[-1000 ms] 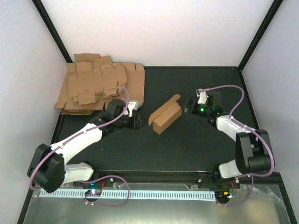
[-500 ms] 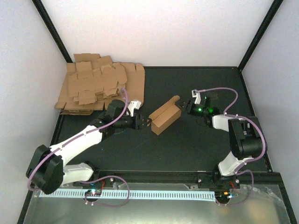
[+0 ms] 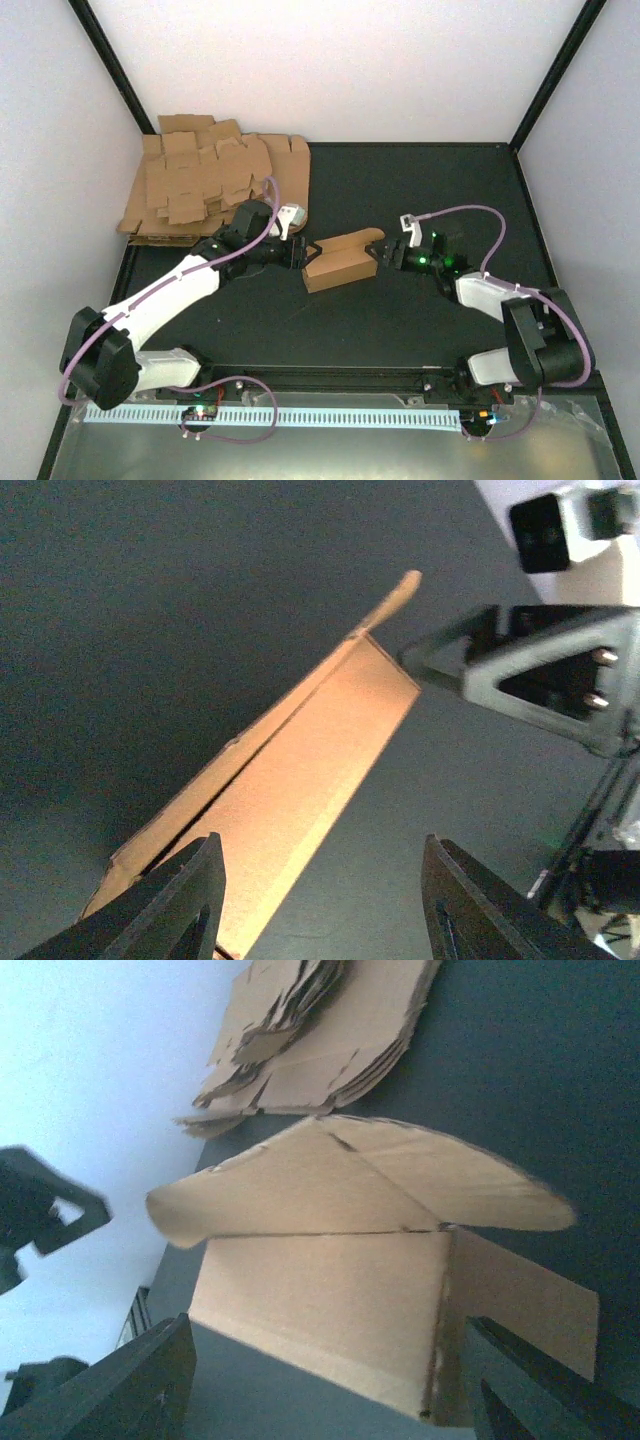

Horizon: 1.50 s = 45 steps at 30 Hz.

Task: Fold the paper box

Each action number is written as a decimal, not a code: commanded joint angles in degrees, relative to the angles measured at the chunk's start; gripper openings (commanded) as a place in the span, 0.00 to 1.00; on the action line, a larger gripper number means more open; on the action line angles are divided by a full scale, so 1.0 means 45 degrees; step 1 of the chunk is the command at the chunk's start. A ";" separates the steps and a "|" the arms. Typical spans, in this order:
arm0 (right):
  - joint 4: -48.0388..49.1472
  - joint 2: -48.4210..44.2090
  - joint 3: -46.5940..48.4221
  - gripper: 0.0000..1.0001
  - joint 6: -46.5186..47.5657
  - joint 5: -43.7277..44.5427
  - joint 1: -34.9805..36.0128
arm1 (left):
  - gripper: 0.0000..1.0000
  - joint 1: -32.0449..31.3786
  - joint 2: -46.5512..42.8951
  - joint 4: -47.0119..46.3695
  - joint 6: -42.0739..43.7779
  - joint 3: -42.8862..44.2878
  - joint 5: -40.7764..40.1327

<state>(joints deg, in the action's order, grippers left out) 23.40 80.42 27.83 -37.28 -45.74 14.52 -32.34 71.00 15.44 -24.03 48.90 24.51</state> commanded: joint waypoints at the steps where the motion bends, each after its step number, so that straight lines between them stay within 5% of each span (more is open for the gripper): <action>1: -0.0856 -0.1083 -0.0375 0.76 0.0600 0.0830 0.0598 | 0.58 0.0064 -0.0340 0.2153 0.1212 0.0690 -0.1828; 15: -0.6920 -0.3632 0.2074 0.87 0.4453 0.5694 0.0607 | 0.57 0.0663 0.0823 0.3903 0.3259 0.1875 -0.2111; 18: -0.6900 -0.3539 0.2827 0.98 0.5094 0.6723 0.0605 | 0.56 0.0668 0.0961 0.4012 0.3412 0.1985 -0.2204; 25: -0.5856 -0.3388 0.3785 1.00 0.7505 0.6195 0.0649 | 0.53 0.0663 0.1560 0.4276 0.3627 0.2213 -0.1987; 29: -0.8101 -0.2332 0.5610 0.99 0.7522 0.5795 0.0603 | 0.47 0.0663 0.1785 0.4344 0.3749 0.2283 -0.1922; 45: -0.8622 -0.0482 0.5883 0.94 0.8278 0.4136 0.1180 | 0.23 0.0646 0.2416 0.5288 0.3156 0.2882 -0.2427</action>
<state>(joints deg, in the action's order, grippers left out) -12.71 76.53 51.42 -3.09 -25.78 17.91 -29.58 81.14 37.23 -9.04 58.67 14.94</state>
